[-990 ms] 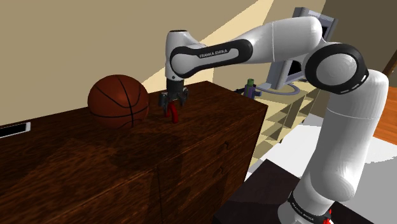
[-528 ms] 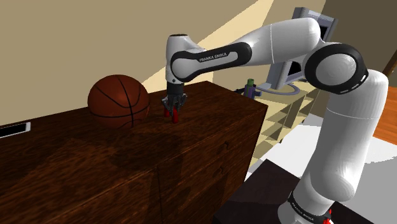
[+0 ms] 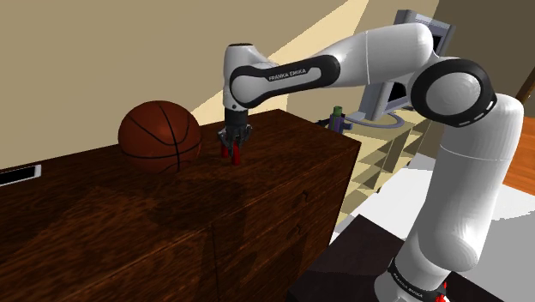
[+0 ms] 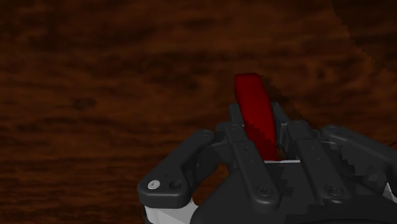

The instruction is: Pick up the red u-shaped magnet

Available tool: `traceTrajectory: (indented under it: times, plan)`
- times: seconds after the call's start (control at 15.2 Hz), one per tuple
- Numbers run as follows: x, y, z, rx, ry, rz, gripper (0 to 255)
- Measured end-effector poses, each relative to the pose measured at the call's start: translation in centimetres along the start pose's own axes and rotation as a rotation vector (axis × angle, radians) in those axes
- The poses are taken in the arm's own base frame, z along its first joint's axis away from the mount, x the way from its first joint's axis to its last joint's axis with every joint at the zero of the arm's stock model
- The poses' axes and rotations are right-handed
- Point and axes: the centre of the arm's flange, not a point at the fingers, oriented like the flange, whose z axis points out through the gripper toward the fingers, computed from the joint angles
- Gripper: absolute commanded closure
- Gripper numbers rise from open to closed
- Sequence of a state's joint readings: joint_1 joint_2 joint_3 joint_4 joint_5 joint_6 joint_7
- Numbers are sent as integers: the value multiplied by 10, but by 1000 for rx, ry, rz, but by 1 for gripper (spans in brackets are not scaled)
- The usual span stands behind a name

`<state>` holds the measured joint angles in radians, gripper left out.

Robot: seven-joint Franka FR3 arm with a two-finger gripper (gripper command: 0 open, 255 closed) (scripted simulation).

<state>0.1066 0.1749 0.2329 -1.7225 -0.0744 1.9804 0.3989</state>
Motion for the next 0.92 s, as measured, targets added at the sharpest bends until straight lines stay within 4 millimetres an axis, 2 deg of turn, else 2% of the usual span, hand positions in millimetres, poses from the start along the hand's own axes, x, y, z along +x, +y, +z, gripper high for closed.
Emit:
traceTrajectory:
  times: [0.92]
  plan:
    - [7, -1, -70, 0, 0, 0, 255]
